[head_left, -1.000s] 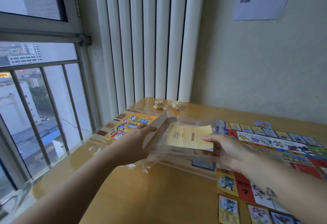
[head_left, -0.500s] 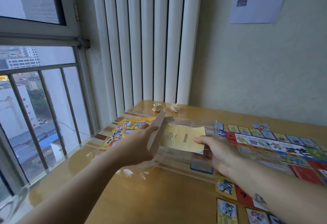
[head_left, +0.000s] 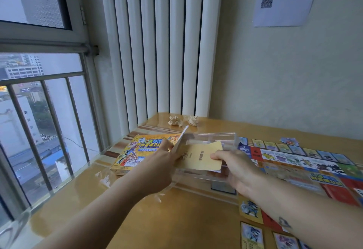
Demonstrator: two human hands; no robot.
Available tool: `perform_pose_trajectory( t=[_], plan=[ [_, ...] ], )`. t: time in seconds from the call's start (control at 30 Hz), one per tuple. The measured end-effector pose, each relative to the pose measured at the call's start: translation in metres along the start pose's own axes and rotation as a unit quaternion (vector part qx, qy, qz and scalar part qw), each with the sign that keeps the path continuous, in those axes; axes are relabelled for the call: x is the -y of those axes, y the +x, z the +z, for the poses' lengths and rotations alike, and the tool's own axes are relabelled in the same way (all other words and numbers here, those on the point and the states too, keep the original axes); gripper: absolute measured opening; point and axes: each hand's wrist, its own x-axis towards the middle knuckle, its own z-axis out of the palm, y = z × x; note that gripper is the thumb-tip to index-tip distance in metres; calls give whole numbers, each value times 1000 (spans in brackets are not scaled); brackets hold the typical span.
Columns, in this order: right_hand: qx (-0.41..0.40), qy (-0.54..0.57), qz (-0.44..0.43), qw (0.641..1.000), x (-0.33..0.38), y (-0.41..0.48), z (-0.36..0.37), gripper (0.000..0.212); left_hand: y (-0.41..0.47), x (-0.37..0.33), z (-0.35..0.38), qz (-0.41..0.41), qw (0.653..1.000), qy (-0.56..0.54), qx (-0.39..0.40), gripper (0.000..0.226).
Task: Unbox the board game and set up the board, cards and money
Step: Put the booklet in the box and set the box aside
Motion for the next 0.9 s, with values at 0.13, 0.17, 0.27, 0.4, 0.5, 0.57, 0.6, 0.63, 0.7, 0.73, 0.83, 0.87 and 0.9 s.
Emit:
perform_pose_trajectory(
  t=[0.13, 0.17, 0.27, 0.4, 0.5, 0.57, 0.6, 0.63, 0.7, 0.73, 0.83, 0.87, 0.9],
  plan=[
    [-8, -16, -7, 1000, 2, 0, 6, 13, 0, 0, 6, 1, 999, 34, -32, 62],
    [-6, -17, -7, 1000, 2, -1, 7, 12, 0, 0, 7, -3, 999, 40, -36, 60],
    [-3, -13, -6, 1000, 2, -1, 9, 9, -2, -1, 5, 0, 998, 50, -44, 54],
    [10, -13, -15, 1000, 1, -1, 12, 13, -1, 2, 7, 10, 996, 76, -48, 48],
    [28, 1, -10, 1000, 2, -1, 13, 18, 0, 6, 13, 23, 993, 92, -68, 42],
    [38, 16, -2, 999, 4, -1, 14, 18, 0, 6, 15, 45, 990, 110, -77, 36],
    [42, 22, 0, 999, 5, 0, 15, 18, -1, 5, 14, 48, 990, 111, -79, 32],
    [44, 24, 0, 999, 6, 1, 15, 18, -2, 5, 14, 46, 990, 109, -81, 31],
    [47, 29, -1, 998, 7, 3, 16, 18, -4, 3, 15, 49, 989, 102, -94, 34],
    [49, 30, 1, 998, 6, 5, 18, 18, -5, 0, 15, 58, 988, 101, -101, 35],
    [42, 36, 10, 998, 3, 7, 25, 19, -5, -7, 14, 68, 987, 100, -106, 32],
    [39, 41, 10, 998, 2, 7, 26, 19, -5, -7, 11, 62, 987, 94, -113, 32],
    [38, 47, 11, 998, 3, 7, 26, 18, -4, -5, 9, 54, 988, 88, -119, 34]
  ],
)
